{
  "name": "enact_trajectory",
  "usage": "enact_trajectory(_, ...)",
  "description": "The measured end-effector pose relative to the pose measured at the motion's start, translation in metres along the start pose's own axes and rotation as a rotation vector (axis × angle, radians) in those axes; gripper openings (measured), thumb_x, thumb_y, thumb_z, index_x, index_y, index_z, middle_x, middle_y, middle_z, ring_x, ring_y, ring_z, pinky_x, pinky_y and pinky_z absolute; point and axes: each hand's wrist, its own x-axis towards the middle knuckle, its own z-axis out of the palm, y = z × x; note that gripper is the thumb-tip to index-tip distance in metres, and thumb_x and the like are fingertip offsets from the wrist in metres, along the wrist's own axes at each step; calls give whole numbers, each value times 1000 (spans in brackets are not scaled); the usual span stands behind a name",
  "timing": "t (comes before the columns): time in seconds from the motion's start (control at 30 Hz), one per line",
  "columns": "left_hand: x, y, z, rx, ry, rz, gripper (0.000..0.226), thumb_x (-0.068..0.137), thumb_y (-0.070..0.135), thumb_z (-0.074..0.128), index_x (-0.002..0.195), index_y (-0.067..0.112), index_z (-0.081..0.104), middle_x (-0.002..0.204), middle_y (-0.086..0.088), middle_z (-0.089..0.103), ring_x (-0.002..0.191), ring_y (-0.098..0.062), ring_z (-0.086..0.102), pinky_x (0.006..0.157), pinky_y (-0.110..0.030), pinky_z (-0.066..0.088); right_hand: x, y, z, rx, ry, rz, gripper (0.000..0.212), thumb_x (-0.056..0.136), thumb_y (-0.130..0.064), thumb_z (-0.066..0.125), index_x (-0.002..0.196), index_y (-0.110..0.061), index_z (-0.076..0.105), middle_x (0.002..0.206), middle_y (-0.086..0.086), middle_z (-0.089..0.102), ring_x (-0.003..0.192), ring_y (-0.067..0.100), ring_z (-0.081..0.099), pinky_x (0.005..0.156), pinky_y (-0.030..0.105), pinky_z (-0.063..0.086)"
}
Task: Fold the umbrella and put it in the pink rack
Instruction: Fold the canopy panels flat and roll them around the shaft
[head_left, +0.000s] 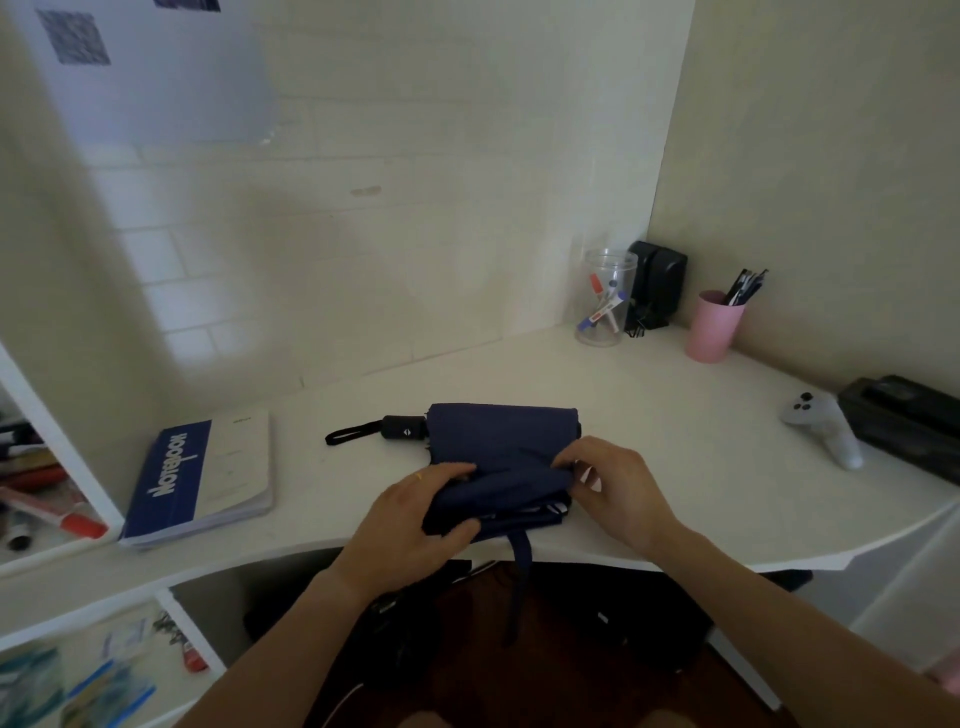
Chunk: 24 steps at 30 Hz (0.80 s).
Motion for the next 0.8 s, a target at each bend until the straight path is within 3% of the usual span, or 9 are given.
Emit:
enact_trajectory(0.13,6,-6,5,121,27,82,32,103,34,50,133,31,61,122,11,67,105,-4,64,90,-26,53,-4,-4,-7,-139,60,-125,33,82,1,68,108,-21,69,104,-8,67,89,5,59,78,25,50)
enact_trajectory(0.23,6,-11,7,181,42,100,39,103,39,39,133,28,61,120,8,69,102,-7,66,86,-24,52,-8,-25,-13,-198,38,-246,36,82,-26,74,116,-21,64,116,-6,61,102,12,58,85,24,48)
enact_trajectory(0.3,6,-10,6,202,52,107,42,102,39,37,134,27,61,119,6,70,100,-9,67,85,-22,52,-7,-35,-9,-116,34,-185,37,81,-44,77,111,-28,63,105,-14,62,88,4,57,77,21,49)
enact_trajectory(0.43,2,-12,5,241,49,135,44,102,33,38,141,23,55,122,-1,70,97,-16,70,82,-21,52,-3,-16,-2,-98,46,-159,19,83,-18,77,96,-24,65,87,-12,62,71,6,54,64,36,54)
enact_trajectory(0.5,-2,-20,5,382,9,205,52,98,18,54,149,21,46,130,-5,67,102,-18,69,86,-24,54,-4,-6,-3,-254,35,-309,14,82,-11,77,90,-19,68,86,-6,65,76,12,54,65,33,52)
enact_trajectory(0.57,-5,-25,4,518,-11,323,72,87,0,66,152,17,42,142,-9,59,119,-23,64,99,-29,52,-8,-1,-4,-412,12,-535,9,92,-9,67,84,-13,69,89,0,67,82,18,58,71,28,49)
enact_trajectory(0.67,-9,-28,-4,676,-49,565,55,93,4,43,147,10,49,153,-12,47,142,-27,44,116,-39,37,-13,2,-2,-486,-41,-665,27,102,-8,48,85,-9,68,102,6,69,97,23,65,81,31,53)
enact_trajectory(0.8,-11,-33,-11,737,-198,661,45,101,15,39,145,11,51,156,-10,42,149,-24,33,118,-41,35,-15,5,-9,-431,-243,-524,12,92,-15,56,90,-14,68,112,2,69,101,18,66,83,31,55)
